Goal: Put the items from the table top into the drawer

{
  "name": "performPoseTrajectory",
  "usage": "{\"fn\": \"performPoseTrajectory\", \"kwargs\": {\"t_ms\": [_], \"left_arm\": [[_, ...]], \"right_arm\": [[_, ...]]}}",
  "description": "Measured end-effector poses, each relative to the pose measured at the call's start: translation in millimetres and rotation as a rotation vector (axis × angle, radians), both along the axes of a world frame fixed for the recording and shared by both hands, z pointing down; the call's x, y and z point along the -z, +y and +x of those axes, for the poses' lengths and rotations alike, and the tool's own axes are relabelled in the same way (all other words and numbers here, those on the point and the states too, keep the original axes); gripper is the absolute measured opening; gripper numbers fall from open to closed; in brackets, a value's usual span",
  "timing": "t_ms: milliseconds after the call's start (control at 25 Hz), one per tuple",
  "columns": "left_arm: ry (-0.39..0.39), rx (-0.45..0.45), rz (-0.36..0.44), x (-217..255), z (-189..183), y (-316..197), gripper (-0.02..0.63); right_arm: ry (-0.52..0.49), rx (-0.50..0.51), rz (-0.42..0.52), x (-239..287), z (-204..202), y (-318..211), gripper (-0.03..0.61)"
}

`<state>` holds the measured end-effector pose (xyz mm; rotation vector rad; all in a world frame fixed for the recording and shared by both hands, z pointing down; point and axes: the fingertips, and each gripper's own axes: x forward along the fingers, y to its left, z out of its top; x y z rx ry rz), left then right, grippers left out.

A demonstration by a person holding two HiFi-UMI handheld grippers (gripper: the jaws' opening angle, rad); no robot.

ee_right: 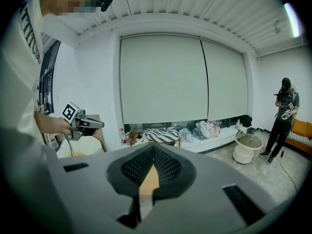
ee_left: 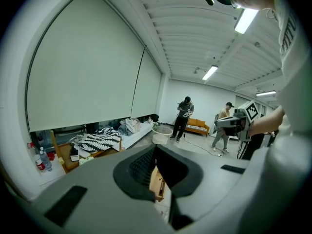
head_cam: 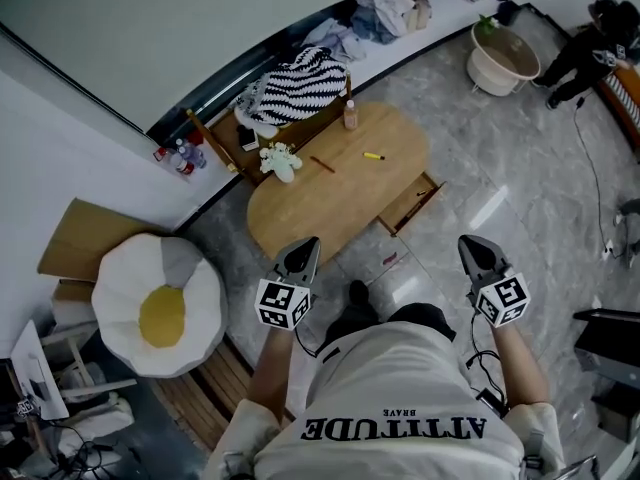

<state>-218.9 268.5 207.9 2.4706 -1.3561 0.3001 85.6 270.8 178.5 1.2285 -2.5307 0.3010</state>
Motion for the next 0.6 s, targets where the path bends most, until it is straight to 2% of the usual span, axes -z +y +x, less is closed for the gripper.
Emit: {"fn": "performPoseTrajectory", "kwargs": {"t_ms": [280,600], "left_arm": [[0.010,-0.020,-0.027,-9.4,-9.6,-23.0,0.021],[0.052,-0.076,-0.059,-14.4,8.7,-37.0,0.021]], "right_arm": [[-0.001,0.011,-0.031,-8.9,-16.9,-17.7,0.020],[-0.001,0.002,-0.061,-17.2,-10.0,-46.3,0.020]]}}
